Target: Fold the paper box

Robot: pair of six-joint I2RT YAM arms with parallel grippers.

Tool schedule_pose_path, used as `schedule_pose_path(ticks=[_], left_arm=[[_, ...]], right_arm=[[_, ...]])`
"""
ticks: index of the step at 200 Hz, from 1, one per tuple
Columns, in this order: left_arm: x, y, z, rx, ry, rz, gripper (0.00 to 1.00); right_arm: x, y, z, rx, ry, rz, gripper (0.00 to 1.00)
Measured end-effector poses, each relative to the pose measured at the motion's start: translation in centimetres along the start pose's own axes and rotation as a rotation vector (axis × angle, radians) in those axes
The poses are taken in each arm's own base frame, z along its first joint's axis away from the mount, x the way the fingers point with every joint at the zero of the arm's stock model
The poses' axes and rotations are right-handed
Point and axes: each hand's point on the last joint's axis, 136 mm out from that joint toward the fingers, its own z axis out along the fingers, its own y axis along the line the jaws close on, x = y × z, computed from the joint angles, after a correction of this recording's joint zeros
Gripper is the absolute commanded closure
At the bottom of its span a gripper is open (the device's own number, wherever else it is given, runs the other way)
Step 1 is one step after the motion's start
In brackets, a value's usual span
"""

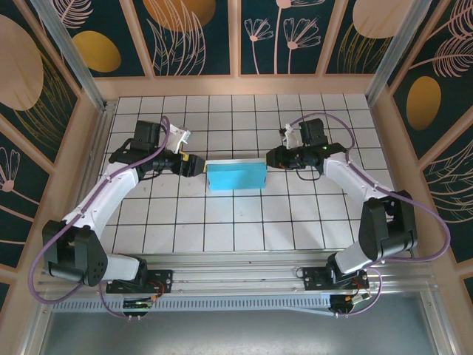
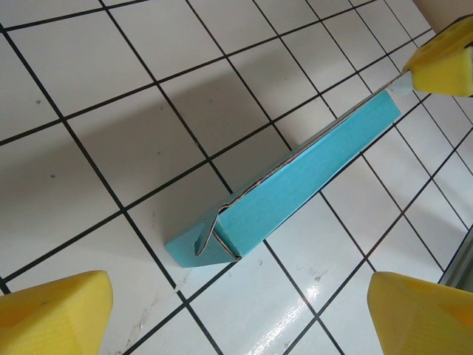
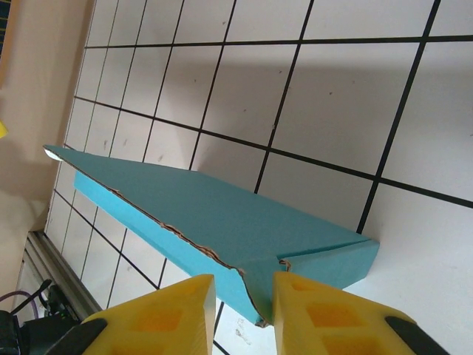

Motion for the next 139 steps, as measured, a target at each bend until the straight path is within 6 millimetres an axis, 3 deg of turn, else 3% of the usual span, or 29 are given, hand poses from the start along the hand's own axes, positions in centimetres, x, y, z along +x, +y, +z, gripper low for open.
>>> schedule_pose_path(ticks=[63, 139], left_arm=[[0.1, 0.1, 0.7, 0.022, -0.027, -0.047, 0.12], [0.5, 0.2, 1.6, 0.023, -0.006, -0.027, 0.35]], right_arm=[[0.1, 0.3, 0.2, -0.005, 0.002, -0.009, 0.82], [0.0, 0.3, 0.2, -0.006, 0.0, -0.01, 0.82]])
